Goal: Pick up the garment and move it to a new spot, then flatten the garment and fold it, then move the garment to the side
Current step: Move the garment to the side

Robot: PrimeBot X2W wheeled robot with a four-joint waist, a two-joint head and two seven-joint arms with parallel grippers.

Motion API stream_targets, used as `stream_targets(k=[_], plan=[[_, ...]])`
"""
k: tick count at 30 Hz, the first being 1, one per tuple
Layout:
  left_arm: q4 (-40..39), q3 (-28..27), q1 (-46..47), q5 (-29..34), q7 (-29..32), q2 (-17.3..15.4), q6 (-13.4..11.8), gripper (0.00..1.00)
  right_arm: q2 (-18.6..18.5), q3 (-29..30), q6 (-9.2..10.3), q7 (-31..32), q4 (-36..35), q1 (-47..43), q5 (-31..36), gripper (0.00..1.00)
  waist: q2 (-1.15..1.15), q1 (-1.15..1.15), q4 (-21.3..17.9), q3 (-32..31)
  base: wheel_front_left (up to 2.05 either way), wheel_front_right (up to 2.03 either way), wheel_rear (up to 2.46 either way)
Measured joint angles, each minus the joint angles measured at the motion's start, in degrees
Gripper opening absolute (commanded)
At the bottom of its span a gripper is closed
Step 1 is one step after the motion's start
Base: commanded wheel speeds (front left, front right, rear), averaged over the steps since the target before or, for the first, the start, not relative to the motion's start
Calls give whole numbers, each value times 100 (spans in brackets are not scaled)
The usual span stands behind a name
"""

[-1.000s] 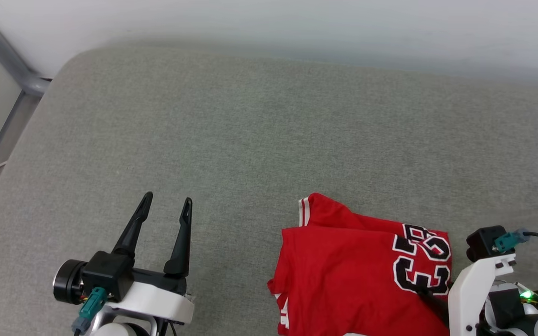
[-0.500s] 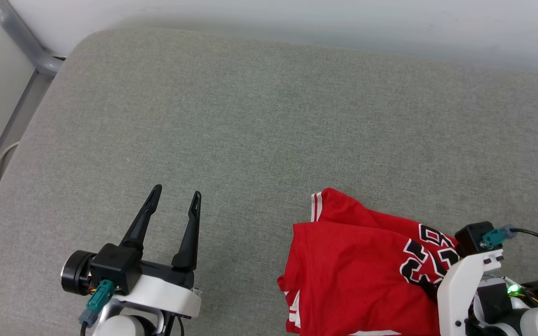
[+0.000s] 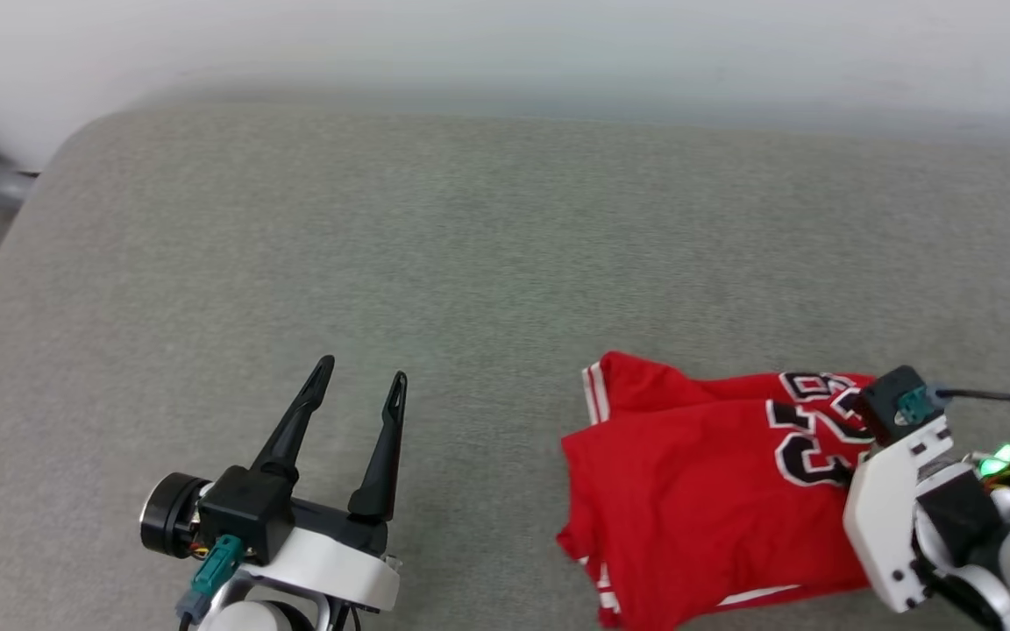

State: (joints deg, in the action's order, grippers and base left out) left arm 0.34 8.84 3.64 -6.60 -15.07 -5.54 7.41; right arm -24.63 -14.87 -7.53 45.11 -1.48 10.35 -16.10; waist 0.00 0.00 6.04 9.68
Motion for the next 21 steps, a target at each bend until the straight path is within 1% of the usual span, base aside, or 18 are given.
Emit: stream_targets(k=[2, 6, 8, 12, 17, 19, 21], plan=[[-15, 87, 0, 16, 0, 3, 0, 100, -391, -176, 0, 63, -98, 147, -34, 0, 0, 0, -168, -10, 0, 0, 0], [-36, 292, 48, -15, 0, 29, 1, 100, -1288, -419, 1, 75, -215, 442, -115, 0, 0, 0, -514, 39, 0, 0, 0], [-56, 305, 159, -109, 0, 45, 1, 100, -1629, -449, 1, 21, -170, 591, -222, 0, 0, 0, -684, 108, 0, 0, 0], [-96, 541, 449, -62, 0, -54, 1, 100, -2494, -639, 0, -250, 53, 773, -236, 0, 0, 0, -959, 370, 0, 0, 0], [-213, 794, 868, -34, 0, -180, 1, 100, -3126, -624, -3, -920, 661, 1076, -124, 0, 0, 1, -1239, 842, 0, 0, 0], [-249, 900, 1029, -13, 0, -268, 1, 100, -3261, -524, -1, -1166, 1047, 1189, -78, 0, 0, 1, -1335, 1059, 0, 0, 0], [-291, 993, 1206, 23, 0, -328, 1, 100, -3315, -423, -1, -1414, 1460, 1273, 13, 0, 0, 1, -1425, 1287, 0, 0, 0]])
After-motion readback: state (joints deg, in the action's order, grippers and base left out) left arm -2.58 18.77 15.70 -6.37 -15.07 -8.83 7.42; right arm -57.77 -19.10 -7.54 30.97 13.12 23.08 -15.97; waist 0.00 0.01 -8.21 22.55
